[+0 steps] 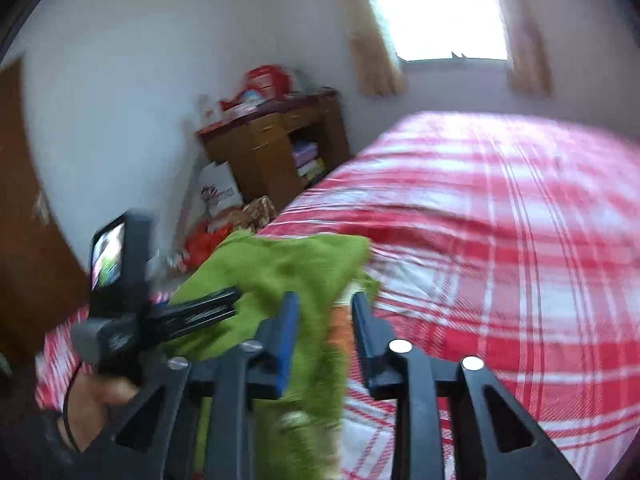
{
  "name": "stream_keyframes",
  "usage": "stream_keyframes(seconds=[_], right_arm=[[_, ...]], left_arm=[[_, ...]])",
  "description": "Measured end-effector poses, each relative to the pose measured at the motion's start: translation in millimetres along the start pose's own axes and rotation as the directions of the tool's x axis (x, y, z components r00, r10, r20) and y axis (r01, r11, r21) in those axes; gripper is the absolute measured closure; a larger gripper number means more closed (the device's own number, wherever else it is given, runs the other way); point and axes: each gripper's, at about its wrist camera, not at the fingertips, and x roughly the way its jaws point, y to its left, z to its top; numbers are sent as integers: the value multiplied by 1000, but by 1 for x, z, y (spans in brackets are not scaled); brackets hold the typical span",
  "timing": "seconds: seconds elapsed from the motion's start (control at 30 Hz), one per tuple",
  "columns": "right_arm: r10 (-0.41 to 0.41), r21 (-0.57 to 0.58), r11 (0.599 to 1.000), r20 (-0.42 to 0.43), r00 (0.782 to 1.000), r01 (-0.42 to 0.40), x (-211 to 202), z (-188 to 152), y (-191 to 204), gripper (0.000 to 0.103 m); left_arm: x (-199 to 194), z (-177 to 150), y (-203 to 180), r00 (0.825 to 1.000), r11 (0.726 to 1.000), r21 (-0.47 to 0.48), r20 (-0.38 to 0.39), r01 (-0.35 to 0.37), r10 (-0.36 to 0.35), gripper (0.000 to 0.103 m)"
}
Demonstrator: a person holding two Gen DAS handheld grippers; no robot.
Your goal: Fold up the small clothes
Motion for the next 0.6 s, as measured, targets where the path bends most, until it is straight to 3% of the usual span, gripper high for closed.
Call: stream_keyframes(seconds=[0.07, 0.17, 0.43, 0.6], right_arm=[[-16, -49, 999, -52, 999, 13, 15, -6, 11, 86], [-53, -29, 998, -161, 985, 49, 51, -25, 4, 86], [-42, 24, 999, -136, 990, 46, 60, -29, -12, 87], [-35, 37, 999, -127, 991, 40, 62, -29, -12, 87]], left_arm=[[0, 0, -1, 1000, 1000, 1, 0, 0, 0, 19], [0, 1, 0, 1000, 1000, 7, 2, -5, 5, 19], [-8, -3, 1, 1000, 1000, 2, 18, -5, 5, 19], [-43, -13, 0, 999, 998, 54, 33, -39, 37, 20]])
